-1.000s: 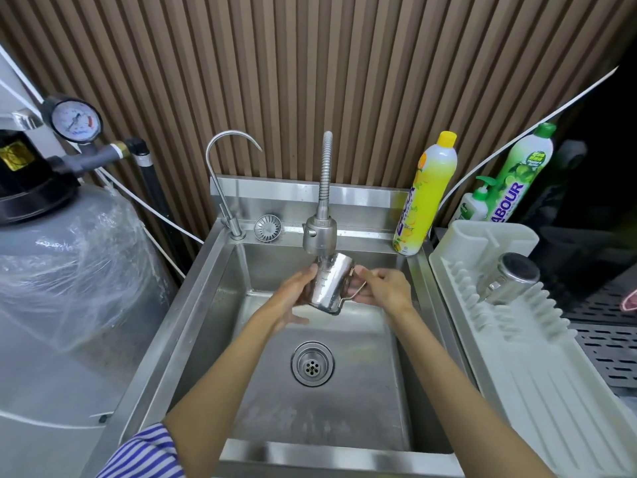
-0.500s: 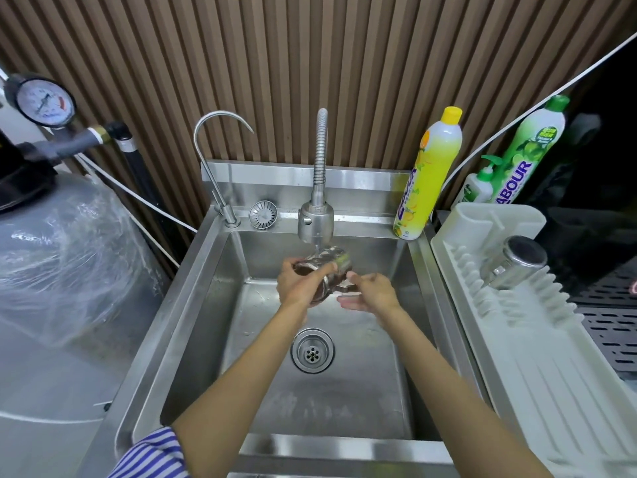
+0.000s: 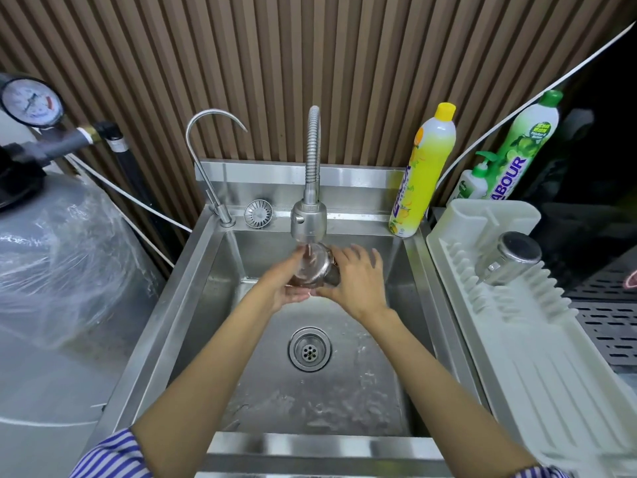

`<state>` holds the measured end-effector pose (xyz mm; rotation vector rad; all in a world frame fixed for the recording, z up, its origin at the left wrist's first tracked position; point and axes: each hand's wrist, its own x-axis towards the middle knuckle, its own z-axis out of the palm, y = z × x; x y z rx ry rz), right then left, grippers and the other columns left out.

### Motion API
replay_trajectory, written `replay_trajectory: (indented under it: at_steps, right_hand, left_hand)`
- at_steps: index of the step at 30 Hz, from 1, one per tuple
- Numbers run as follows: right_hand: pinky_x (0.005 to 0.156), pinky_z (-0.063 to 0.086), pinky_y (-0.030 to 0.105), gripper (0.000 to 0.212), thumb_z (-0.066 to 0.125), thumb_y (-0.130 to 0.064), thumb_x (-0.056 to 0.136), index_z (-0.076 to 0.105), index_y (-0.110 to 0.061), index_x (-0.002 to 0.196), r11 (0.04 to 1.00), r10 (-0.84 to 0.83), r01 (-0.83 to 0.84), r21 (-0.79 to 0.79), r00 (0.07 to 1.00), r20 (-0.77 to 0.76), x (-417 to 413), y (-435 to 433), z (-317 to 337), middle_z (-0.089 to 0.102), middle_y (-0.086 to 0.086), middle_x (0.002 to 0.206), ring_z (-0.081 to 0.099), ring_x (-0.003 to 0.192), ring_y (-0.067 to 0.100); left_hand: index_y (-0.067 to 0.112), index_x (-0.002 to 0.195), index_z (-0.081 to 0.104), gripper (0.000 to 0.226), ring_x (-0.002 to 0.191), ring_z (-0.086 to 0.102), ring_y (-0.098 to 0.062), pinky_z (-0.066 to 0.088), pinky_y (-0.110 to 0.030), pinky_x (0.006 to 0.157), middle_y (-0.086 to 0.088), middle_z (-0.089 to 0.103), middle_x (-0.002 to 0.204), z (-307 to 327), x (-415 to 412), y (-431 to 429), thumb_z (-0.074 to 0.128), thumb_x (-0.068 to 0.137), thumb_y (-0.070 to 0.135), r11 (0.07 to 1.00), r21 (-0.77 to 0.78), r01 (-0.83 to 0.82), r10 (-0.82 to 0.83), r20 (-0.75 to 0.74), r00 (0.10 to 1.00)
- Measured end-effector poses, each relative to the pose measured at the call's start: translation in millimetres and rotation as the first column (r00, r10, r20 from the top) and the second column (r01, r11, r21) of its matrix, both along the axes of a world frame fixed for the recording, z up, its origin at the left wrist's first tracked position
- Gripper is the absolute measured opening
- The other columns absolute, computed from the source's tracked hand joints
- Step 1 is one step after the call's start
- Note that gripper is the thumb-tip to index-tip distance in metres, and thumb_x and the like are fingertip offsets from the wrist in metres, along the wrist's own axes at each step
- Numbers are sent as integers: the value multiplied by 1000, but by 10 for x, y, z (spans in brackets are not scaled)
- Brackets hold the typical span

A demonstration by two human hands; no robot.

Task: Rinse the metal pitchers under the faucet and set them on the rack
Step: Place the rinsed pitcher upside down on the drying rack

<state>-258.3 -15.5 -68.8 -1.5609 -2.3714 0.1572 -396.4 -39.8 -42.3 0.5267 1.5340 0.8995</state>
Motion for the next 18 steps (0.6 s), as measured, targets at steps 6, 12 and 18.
replay_trajectory:
  at_steps: [6,12,18]
  right_hand:
    - [86,50,35,64,78,-52,61,60,-17,111,958,-208,47,-284,796,-568,99,-51,20,66,4,109,61,102,21]
    - [87,50,37,58,78,-50,62,61,-18,107,950,-295,159,-270,744,-600,603,11,172,64,6,109,59,102,22]
    - [80,48,32,65,79,-44,65,54,-14,117,928,-355,343,-146,691,-630,1515,40,482,64,4,109,59,98,20]
  left_hand:
    - [6,116,59,34,92,58,-17,44,-32,86,-8,66,101,-5,23,-39,47,95,31,970,241,-10,7,10,1000]
    - [14,137,43,39,120,52,-16,41,-32,105,-5,54,134,92,669,-36,41,99,17,914,381,139,-184,84,979]
    - [7,133,43,44,123,51,-20,41,-35,105,-9,51,137,263,1579,161,55,91,6,843,508,175,-202,-3,979]
